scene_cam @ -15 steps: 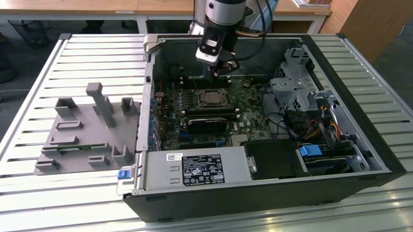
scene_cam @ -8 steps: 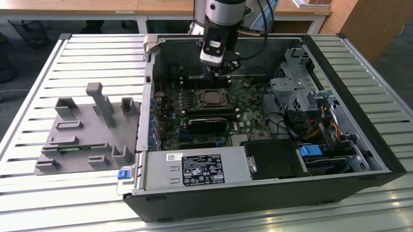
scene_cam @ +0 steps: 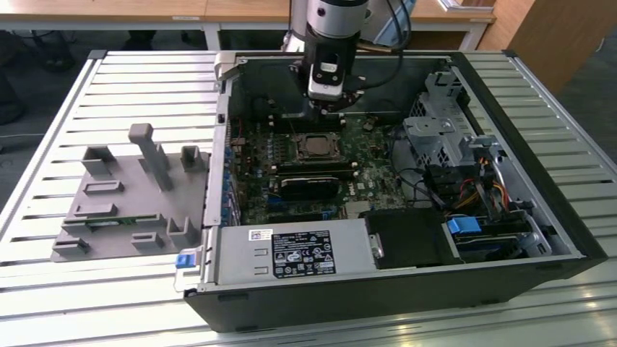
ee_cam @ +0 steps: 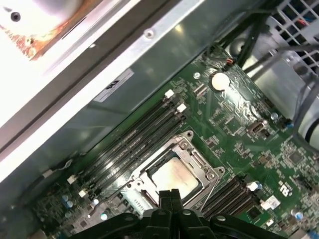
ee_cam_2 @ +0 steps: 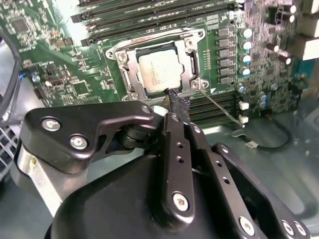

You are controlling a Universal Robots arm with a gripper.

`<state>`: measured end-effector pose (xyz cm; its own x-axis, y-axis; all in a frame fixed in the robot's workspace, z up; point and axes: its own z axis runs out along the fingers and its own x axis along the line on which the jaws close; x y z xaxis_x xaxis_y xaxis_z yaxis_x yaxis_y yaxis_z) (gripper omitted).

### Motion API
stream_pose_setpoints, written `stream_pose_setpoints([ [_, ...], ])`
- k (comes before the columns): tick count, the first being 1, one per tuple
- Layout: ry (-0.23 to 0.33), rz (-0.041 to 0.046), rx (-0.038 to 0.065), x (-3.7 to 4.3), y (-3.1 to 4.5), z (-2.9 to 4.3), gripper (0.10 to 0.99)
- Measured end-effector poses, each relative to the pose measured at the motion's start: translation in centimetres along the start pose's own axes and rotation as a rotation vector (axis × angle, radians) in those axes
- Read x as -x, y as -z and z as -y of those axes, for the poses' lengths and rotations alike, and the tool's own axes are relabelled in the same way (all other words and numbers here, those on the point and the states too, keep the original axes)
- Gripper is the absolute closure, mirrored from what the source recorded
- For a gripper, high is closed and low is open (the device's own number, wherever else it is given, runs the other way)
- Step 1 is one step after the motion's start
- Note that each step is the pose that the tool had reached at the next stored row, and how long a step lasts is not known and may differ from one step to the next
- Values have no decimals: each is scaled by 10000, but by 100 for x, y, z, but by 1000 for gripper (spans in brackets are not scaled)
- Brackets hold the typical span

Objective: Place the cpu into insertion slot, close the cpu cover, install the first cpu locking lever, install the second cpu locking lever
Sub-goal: 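Install the first cpu locking lever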

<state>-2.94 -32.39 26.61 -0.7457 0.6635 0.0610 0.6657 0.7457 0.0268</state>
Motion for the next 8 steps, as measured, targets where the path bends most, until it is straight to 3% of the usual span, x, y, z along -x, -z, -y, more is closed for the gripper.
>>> stream_pose_setpoints([
  [5,566,146,110,0,-2,0,980],
  [8,1025,181,129,0,-2,-1,980],
])
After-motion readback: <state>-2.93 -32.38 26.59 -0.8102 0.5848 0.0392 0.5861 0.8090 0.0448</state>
